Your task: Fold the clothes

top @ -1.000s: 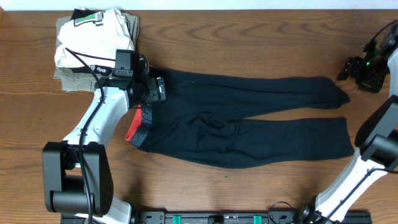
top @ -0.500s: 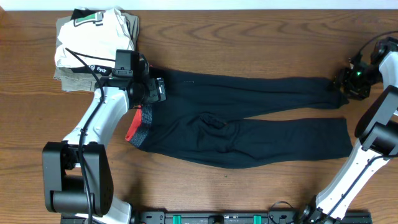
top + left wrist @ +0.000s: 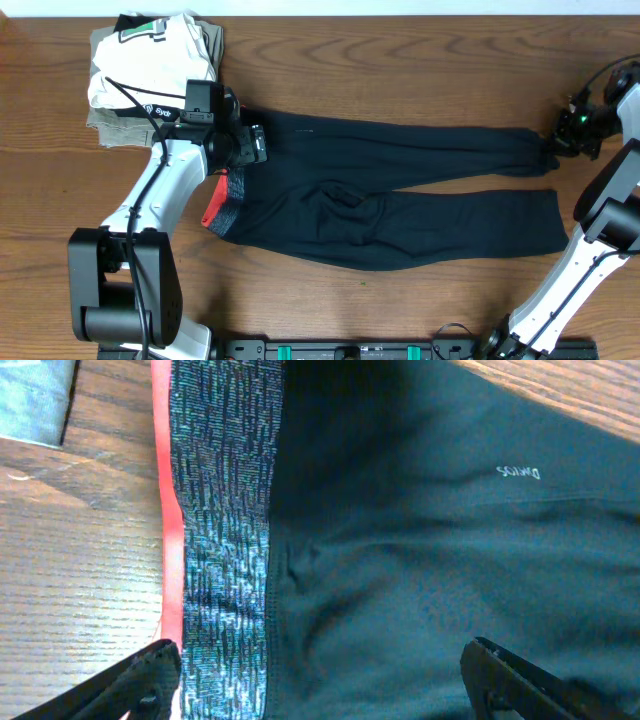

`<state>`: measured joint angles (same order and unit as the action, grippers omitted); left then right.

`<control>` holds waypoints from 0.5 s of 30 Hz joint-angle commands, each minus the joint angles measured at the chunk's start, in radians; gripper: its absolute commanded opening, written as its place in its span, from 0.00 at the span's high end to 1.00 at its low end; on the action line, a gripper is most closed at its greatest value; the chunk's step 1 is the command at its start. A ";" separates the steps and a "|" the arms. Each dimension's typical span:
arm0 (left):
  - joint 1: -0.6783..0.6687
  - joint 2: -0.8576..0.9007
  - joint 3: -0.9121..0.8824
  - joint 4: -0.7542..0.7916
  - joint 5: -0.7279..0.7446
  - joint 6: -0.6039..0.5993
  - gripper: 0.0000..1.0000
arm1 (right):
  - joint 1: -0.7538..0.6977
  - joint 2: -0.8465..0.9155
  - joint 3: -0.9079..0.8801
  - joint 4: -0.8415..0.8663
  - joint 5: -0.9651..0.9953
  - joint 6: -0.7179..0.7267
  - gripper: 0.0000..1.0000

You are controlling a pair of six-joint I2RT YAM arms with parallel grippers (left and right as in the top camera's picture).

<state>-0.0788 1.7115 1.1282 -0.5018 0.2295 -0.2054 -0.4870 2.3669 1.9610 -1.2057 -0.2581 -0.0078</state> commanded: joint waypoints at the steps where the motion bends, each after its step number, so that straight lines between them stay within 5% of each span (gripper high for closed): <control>1: 0.004 0.010 0.001 -0.006 -0.002 0.002 0.09 | -0.002 0.010 0.103 -0.041 0.061 0.064 0.99; 8: 0.004 0.010 0.001 -0.005 -0.002 0.002 0.09 | 0.038 0.010 0.269 -0.160 0.140 0.108 0.99; 15: 0.004 0.010 0.001 -0.006 -0.002 0.002 0.09 | 0.133 0.010 0.295 -0.200 0.343 0.158 0.85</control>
<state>-0.0788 1.7115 1.1278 -0.5018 0.2295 -0.2054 -0.3992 2.3669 2.2368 -1.3979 -0.0444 0.1059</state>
